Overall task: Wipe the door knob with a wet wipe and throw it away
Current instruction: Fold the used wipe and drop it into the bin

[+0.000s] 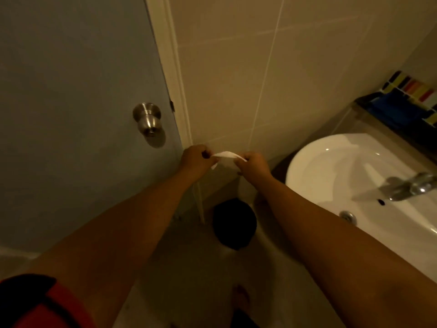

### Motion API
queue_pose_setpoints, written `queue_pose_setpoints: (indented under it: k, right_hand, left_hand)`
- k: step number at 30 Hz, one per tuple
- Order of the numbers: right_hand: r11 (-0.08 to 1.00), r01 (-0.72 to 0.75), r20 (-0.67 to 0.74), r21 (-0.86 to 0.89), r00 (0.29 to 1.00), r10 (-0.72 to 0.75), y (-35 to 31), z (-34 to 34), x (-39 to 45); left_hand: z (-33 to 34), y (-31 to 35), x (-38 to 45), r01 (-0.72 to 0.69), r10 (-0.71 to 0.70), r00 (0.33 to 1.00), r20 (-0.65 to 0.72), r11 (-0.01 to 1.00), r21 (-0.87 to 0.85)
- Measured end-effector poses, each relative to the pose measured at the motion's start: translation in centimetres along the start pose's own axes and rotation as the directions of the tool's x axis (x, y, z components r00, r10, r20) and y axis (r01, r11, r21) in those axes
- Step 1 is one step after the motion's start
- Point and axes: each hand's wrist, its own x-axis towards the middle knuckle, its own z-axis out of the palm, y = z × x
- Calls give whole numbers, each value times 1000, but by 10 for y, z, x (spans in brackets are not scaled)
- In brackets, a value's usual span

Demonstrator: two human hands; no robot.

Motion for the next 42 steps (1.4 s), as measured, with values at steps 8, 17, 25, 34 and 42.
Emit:
queue_pose_setpoints:
  k: [8,17,25,34,42]
  right_hand:
    - [885,-315,41,343,946,321,100,45,31]
    - [707,-545,75,451,812,579,233,114,87]
    - [654,-622,29,430,734,679,322,162,128]
    - [808,-562,157,175,826,541,352,178,140]
    - [930,-309,186,-200,920,346,288,144,126]
  left_hand:
    - [95,-69,34,246,-214,957,194,956,-159]
    - [213,-173,65,418,-375,872,315,905,-77]
    - [305,-230,89,566,-524,791,317,823,-53]
    - [347,-247,102,579,-530,766,363,815,-33]
    - [295,-210,103,444,-451,797,401,888,118]
